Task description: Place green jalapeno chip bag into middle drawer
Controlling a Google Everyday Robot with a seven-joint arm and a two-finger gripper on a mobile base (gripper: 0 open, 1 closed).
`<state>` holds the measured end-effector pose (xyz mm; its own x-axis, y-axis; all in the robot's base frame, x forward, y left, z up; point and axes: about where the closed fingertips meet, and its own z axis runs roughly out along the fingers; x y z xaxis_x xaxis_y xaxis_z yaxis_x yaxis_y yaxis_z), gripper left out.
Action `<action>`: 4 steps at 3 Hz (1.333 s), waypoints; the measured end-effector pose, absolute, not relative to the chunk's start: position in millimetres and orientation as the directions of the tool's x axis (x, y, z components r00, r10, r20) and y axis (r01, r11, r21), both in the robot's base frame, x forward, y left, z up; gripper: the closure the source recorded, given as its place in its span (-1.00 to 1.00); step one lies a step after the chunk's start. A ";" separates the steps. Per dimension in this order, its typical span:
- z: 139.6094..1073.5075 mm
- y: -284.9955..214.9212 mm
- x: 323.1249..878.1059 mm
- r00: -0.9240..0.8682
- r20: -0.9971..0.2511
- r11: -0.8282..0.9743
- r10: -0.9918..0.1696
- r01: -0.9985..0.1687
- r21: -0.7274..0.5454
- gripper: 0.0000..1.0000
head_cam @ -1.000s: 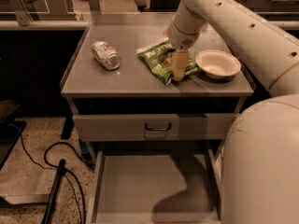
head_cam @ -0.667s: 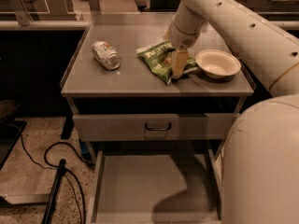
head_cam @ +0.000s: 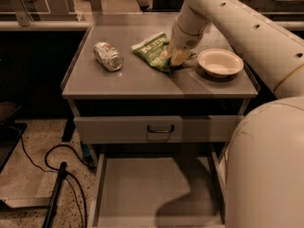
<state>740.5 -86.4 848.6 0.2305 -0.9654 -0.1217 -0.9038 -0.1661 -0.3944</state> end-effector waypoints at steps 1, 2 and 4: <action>848.6 -86.4 740.5 0.231 -0.122 -0.166 -0.965 -0.904 -0.394 0.75; 848.5 -86.4 740.5 0.231 -0.122 -0.166 -0.965 -0.904 -0.394 1.00; 872.1 -73.4 726.6 0.242 -0.131 -0.169 -0.961 -0.895 -0.413 1.00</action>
Offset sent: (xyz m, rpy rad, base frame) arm 0.0000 0.0000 0.0000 0.0000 0.0000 0.0000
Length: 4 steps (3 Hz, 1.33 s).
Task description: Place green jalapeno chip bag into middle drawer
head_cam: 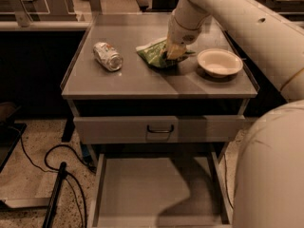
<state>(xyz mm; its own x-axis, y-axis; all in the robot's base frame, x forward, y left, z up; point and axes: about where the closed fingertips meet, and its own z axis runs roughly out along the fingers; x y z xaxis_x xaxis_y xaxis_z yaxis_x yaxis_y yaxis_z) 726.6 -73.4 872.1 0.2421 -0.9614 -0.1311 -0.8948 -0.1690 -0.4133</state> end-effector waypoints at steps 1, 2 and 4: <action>896.8 -55.4 703.0 0.270 -0.147 -0.183 -0.952 -0.881 -0.435 1.00; 915.6 -45.3 679.3 0.283 -0.180 -0.175 -0.942 -0.874 -0.454 1.00; 921.3 -46.7 655.5 0.254 -0.235 -0.129 -0.938 -0.887 -0.444 1.00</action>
Offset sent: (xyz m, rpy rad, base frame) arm -0.0750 0.0360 0.0692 0.1060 -0.0555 0.0438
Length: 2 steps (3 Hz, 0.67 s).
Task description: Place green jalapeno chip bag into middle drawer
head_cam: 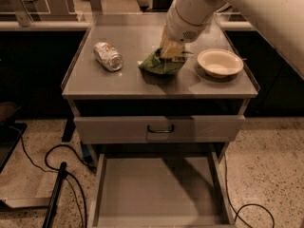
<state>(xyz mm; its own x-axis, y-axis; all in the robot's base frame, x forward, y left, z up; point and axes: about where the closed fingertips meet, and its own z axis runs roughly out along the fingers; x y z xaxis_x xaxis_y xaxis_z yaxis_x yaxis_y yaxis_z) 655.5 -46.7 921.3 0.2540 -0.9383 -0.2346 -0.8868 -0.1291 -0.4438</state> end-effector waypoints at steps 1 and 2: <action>919.7 -50.7 623.6 0.224 -0.271 -0.100 -0.936 -0.908 -0.407 1.00; 926.9 -55.8 569.0 0.174 -0.308 -0.054 -0.935 -0.930 -0.363 1.00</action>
Offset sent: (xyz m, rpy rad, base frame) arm -0.1566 -0.0181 0.0178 0.0908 0.1546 -0.1130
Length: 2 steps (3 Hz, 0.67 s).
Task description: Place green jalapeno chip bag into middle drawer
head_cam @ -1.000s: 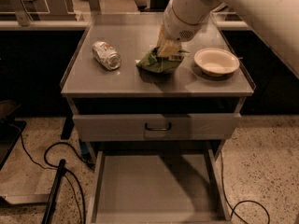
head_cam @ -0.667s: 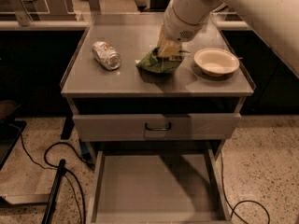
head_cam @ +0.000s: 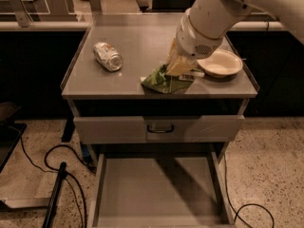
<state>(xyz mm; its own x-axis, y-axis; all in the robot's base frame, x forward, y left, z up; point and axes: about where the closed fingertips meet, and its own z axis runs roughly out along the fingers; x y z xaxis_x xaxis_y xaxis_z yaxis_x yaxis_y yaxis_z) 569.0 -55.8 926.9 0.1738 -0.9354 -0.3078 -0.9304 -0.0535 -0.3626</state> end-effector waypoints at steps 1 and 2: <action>937.3 -59.0 528.6 0.145 -0.324 -0.031 -0.935 -0.943 -0.332 1.00; 940.4 -68.6 486.5 0.083 -0.356 0.033 -0.931 -0.950 -0.309 1.00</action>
Offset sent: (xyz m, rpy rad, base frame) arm -0.1242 -0.0247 0.0129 0.0846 0.0847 -0.1463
